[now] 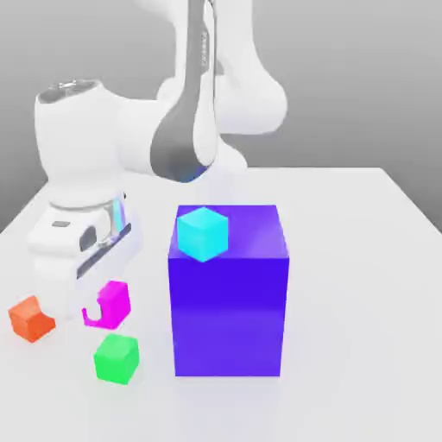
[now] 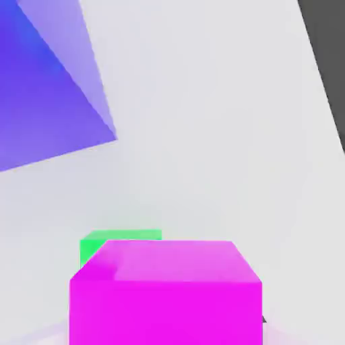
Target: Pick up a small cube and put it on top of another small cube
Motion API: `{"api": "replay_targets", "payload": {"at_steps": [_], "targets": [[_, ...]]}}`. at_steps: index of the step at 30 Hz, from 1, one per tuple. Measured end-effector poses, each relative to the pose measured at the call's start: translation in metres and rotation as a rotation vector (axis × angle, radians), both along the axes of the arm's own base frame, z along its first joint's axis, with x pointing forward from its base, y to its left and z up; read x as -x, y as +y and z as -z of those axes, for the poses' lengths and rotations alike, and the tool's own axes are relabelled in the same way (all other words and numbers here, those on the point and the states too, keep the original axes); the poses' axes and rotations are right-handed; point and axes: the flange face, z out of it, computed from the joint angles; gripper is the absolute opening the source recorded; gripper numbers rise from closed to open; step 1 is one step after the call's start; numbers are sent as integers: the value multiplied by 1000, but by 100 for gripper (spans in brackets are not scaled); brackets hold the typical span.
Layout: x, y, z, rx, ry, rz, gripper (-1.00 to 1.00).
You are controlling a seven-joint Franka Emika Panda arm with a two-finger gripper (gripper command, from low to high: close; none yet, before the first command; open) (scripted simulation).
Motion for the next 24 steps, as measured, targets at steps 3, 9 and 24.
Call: {"api": "replay_targets", "payload": {"at_steps": [3, 9, 24], "targets": [[0, -2, 2, 10, 8, -6, -100], [-3, -6, 12, 20, 8, -2, -100], [3, 2, 68, 2, 6, -11, 100]]}}
